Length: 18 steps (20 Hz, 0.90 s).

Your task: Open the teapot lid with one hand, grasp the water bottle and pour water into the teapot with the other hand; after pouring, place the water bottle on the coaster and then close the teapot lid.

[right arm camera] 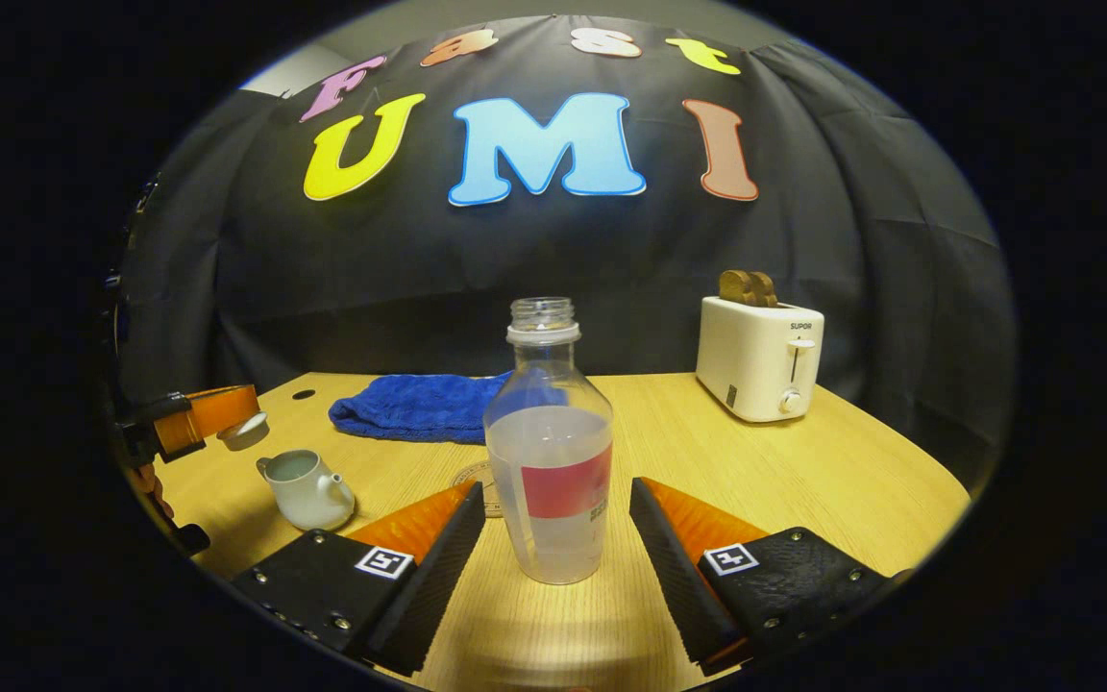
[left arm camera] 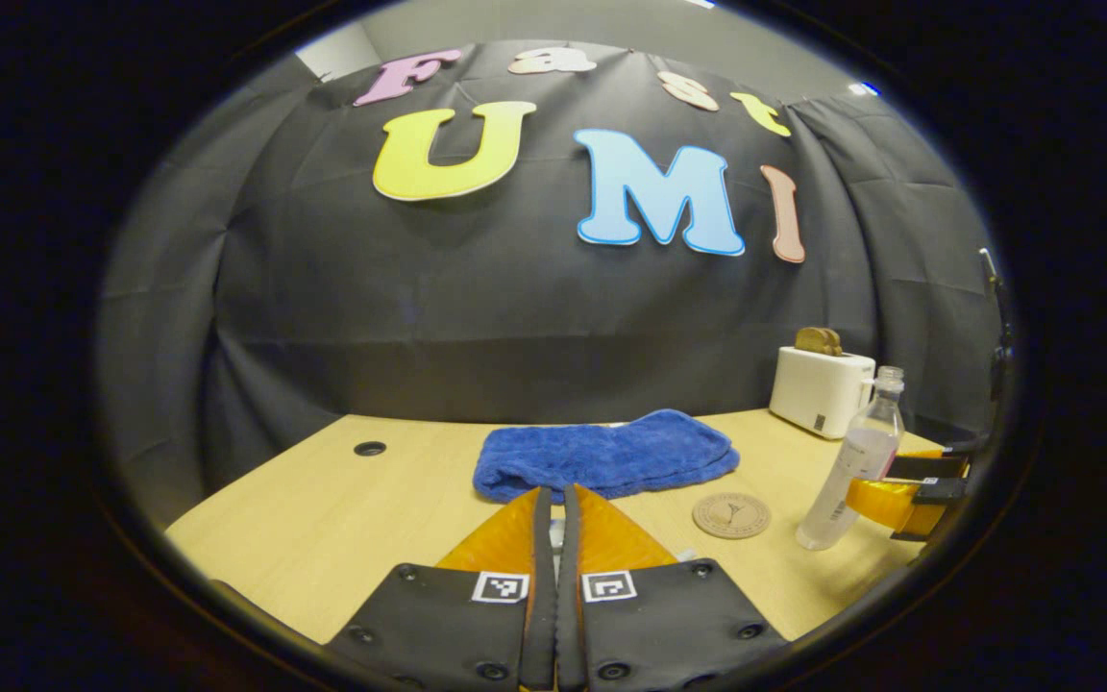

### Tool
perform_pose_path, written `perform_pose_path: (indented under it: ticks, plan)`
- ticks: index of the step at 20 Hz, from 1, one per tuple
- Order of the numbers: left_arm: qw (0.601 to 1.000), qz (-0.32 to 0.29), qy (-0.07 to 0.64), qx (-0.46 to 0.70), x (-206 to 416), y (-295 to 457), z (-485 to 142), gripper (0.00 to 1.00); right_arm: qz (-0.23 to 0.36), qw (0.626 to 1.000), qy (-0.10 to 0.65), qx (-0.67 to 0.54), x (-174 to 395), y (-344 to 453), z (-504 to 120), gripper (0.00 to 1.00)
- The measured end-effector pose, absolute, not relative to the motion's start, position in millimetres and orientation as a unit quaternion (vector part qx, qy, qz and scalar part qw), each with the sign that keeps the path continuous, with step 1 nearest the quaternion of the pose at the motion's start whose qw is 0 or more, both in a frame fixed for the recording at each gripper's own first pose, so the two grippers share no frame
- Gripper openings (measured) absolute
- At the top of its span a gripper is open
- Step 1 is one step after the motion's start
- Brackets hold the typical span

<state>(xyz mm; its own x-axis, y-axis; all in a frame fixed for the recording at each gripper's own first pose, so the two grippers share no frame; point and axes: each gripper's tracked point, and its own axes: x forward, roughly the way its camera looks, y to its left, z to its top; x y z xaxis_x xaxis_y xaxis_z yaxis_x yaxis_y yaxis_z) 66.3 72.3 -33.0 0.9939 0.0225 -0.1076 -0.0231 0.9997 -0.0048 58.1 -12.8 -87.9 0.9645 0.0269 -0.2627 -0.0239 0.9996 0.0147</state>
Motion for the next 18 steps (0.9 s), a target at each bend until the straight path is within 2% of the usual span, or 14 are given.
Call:
perform_pose_path:
  ticks: [7, 12, 18]
  plan:
    - [0.998, 0.034, 0.058, -0.014, 54, 102, -41, 0.07, 0.011, 0.986, 0.164, 0.010, 72, -16, -112, 0.90]
    - [0.997, 0.043, 0.066, -0.018, 49, 114, -52, 0.06, 0.006, 0.986, 0.167, -0.006, 72, -17, -114, 0.77]
    - [0.996, 0.047, 0.070, -0.026, 44, 122, -58, 0.07, -0.012, 0.983, 0.151, -0.100, 75, -20, -95, 0.77]
